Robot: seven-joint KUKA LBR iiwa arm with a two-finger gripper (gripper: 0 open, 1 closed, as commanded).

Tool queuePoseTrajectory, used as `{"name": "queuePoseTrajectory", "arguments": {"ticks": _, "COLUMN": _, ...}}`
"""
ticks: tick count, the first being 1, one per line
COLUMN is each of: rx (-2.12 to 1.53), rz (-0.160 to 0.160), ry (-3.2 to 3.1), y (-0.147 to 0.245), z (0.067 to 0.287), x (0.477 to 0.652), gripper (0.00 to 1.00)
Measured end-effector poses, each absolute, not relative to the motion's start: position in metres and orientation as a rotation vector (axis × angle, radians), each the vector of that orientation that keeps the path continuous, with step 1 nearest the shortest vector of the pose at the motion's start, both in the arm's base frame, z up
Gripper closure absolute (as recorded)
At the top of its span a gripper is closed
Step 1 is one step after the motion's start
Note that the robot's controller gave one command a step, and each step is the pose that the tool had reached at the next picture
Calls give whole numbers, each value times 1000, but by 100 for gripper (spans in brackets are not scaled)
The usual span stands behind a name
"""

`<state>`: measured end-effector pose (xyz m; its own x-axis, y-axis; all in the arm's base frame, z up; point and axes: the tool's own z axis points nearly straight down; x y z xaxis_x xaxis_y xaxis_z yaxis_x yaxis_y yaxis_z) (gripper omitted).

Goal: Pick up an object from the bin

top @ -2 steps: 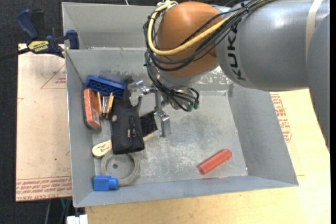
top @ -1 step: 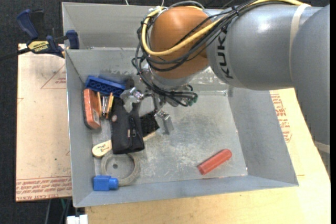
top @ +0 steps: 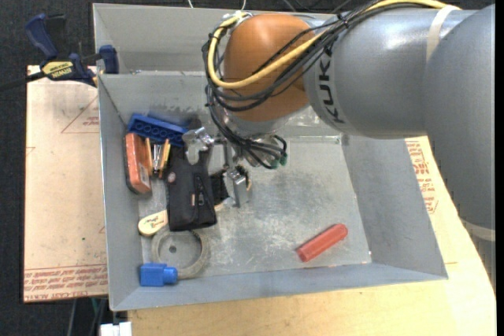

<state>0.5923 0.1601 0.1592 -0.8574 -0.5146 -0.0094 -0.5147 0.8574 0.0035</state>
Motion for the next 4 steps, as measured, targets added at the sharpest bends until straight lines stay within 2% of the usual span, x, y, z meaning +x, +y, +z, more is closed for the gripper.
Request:
{"name": "queuePoseTrajectory", "arguments": {"ticks": 1, "rx": -877, "rz": 10, "ry": 3006, "y": 147, "z": 133, "x": 620, "gripper": 0}}
{"name": "queuePoseTrajectory", "arguments": {"ticks": 2, "rx": -733, "rz": 15, "ry": 3044, "y": 145, "z": 100, "x": 595, "gripper": 0}}
{"name": "queuePoseTrajectory", "arguments": {"ticks": 3, "rx": -699, "rz": 15, "ry": 3048, "y": 140, "z": 85, "x": 605, "gripper": 100}}
{"name": "queuePoseTrajectory", "arguments": {"ticks": 4, "rx": -698, "rz": 16, "ry": 3048, "y": 140, "z": 85, "x": 605, "gripper": 100}}
